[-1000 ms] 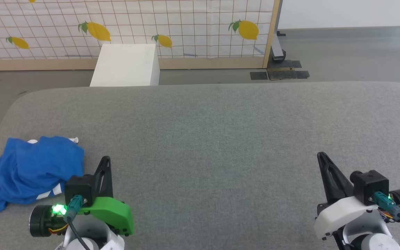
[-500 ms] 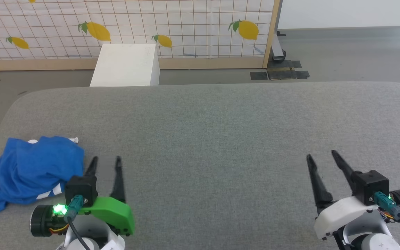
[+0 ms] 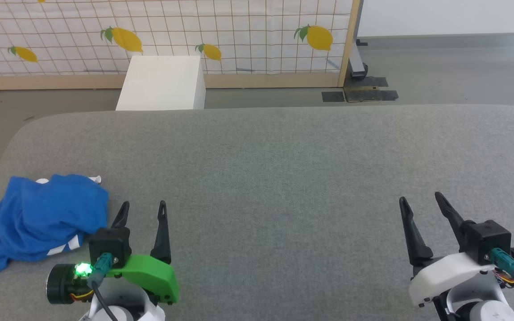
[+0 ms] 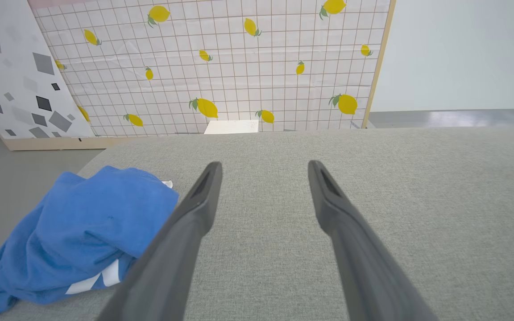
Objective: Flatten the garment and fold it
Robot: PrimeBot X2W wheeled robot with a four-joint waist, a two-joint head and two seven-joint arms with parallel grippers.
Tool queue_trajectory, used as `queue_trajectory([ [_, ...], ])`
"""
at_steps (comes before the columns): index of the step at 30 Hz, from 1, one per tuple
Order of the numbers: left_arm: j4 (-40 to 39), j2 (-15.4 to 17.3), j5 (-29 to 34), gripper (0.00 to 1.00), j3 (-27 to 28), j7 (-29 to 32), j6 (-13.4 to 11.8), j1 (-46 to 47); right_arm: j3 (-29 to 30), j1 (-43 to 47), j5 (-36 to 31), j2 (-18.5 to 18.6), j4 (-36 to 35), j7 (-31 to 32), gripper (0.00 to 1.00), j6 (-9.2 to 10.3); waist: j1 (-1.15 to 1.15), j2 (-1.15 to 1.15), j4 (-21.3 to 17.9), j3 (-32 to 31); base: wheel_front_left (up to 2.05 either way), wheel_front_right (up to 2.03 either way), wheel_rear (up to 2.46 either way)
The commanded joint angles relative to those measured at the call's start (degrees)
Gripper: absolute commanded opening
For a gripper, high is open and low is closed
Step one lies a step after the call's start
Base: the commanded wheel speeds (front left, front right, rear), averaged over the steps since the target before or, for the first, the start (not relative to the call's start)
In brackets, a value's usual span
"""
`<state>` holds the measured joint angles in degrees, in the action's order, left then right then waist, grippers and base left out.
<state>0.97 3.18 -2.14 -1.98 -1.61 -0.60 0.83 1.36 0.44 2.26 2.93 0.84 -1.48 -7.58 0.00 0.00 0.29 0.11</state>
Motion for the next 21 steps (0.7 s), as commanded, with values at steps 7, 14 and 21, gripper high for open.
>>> queue_trajectory([
  [7, 0.4, -0.1, -1.1, 1.00, -0.5, -1.2, -0.7, -0.1, 0.6, 1.3, 1.4, 0.0, 0.2, -1.3, 1.00, 0.02, 0.00, 0.00, 1.0, 0.0, 0.00, 0.00, 0.00],
  [14, 0.7, -0.1, -1.5, 1.00, -0.7, -2.1, -1.0, -0.2, 0.8, 1.5, 2.0, 0.0, 0.3, -2.1, 1.00, 0.02, 0.00, 0.00, 2.3, 0.0, 0.00, 0.00, 0.00],
  [21, 0.9, -0.1, -2.0, 1.00, -0.9, -2.9, -1.3, -0.4, 1.1, 1.9, 2.7, 0.0, 0.4, -2.9, 1.00, 0.03, 0.00, 0.00, 4.2, -0.1, 0.00, 0.00, 0.00],
])
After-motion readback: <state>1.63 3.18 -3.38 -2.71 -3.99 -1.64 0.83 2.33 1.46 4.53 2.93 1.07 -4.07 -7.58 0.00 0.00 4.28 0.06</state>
